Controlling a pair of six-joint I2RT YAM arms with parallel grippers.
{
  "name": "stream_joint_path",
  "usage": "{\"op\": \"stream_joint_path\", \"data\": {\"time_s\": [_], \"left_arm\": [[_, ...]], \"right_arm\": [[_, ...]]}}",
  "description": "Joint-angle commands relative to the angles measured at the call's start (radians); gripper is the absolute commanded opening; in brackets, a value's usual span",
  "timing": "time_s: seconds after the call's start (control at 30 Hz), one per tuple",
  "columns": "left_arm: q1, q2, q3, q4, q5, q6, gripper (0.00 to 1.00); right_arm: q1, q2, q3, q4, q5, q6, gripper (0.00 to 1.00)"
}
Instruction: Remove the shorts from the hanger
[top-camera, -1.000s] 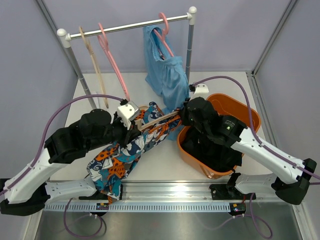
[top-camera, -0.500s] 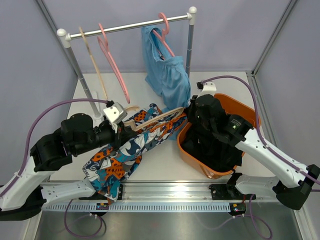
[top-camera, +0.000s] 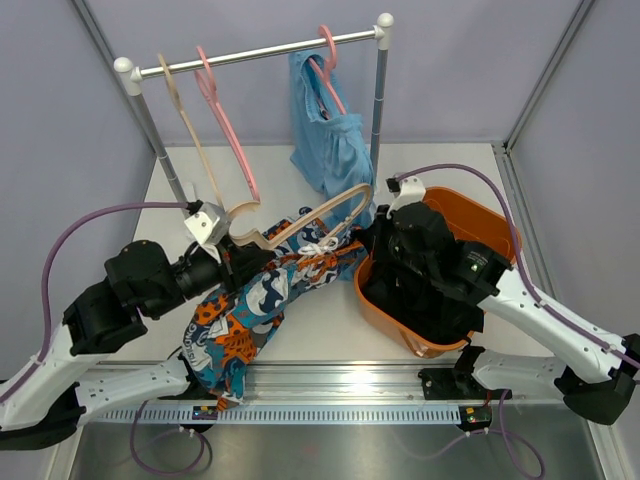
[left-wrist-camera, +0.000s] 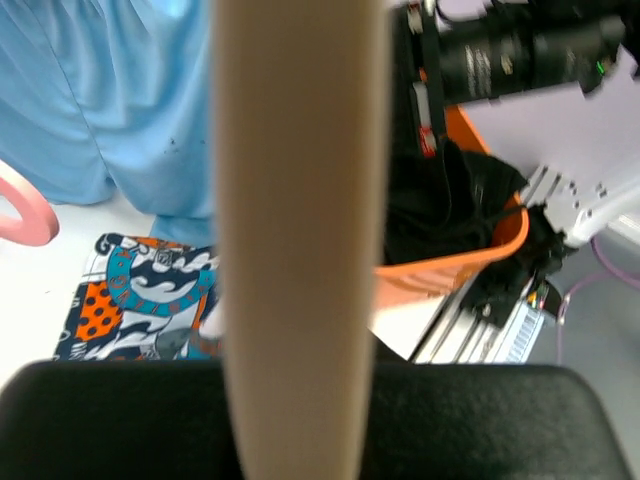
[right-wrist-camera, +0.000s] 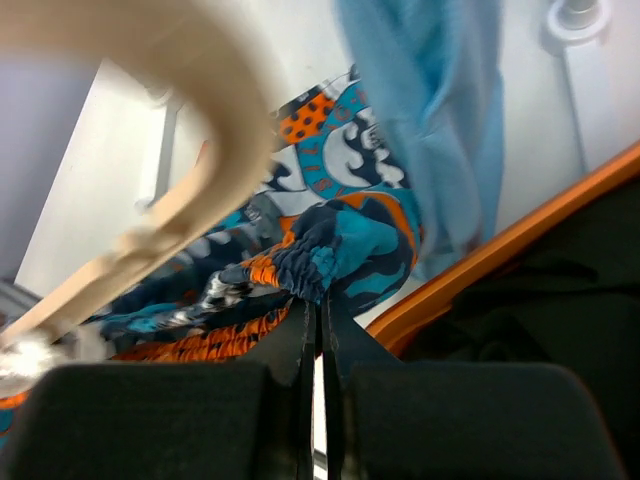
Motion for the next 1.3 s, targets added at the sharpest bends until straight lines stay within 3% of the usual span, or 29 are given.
{"op": "stream_joint_path", "data": {"time_s": [0.0, 0.23, 0.67, 0.93, 1.13, 1.27], "left_arm": [[-0.005, -0.013, -0.064, 0.238, -0.061, -0.054, 0.00], [-0.005, -0.005, -0.144, 0.404, -0.177, -0.116, 0.00], [-0.005, -0.100, -0.293, 0.692, -0.346, -0.183, 0.00], [-0.005, -0.094, -0.285, 0.712, -0.406, -0.136, 0.00], [-0.005, -0.079, -0.316, 0.815, -0.427, -0.111, 0.00], [-0.005, -0.017, -0.201, 0.664, -0.477, -0.099, 0.00]], "right_arm": [[0.111, 0.004, 0.034, -0.003, 0.096, 0.000, 0.00], [0.337, 0.060, 0.077, 0.043, 0.142, 0.002, 0.00], [0.463, 0.127, 0.125, 0.045, 0.185, -0.029, 0.00], [0.510, 0.152, 0.160, 0.019, 0.212, -0.052, 0.00], [0.543, 0.172, 0.200, -0.006, 0.242, -0.080, 0.00], [0.544, 0.161, 0.255, -0.116, 0.363, -0.076, 0.00]]}}
